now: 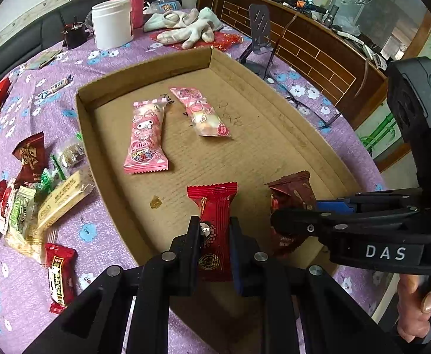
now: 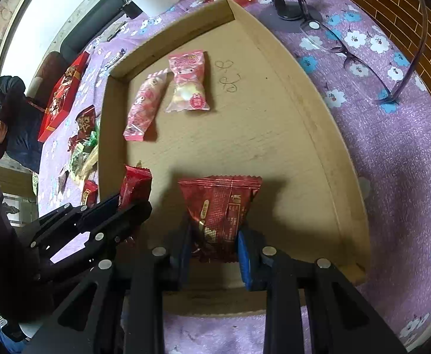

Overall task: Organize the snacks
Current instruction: 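Carry the red sweet and dark red bag into the tray and release both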

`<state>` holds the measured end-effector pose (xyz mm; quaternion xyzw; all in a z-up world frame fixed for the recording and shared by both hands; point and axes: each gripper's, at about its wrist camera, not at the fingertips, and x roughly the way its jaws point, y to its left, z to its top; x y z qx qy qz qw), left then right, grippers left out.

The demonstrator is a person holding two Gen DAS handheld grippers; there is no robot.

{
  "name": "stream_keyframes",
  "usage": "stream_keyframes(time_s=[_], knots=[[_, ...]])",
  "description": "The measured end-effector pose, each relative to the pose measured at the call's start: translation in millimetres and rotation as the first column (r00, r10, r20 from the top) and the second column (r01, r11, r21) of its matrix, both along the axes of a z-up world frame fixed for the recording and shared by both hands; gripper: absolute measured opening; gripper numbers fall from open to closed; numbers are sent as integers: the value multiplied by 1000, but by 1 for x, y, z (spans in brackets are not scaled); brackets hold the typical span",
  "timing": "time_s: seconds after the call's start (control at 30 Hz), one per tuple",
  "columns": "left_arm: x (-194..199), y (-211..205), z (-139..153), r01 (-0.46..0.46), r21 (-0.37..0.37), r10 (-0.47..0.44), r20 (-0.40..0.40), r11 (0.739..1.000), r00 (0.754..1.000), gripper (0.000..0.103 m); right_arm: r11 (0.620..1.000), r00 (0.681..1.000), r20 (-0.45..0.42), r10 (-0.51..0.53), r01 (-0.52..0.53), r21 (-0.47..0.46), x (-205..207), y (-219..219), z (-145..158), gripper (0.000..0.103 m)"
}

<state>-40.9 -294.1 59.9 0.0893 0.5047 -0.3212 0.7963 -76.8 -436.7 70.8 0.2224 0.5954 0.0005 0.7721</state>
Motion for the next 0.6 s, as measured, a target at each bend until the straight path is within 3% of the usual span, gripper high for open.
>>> stream_keyframes(time_s=[0.6], knots=[[5, -4, -10, 6, 25, -6, -16, 1000, 1000, 18, 1000, 1000, -16, 16, -17, -23, 12, 3, -3, 27]])
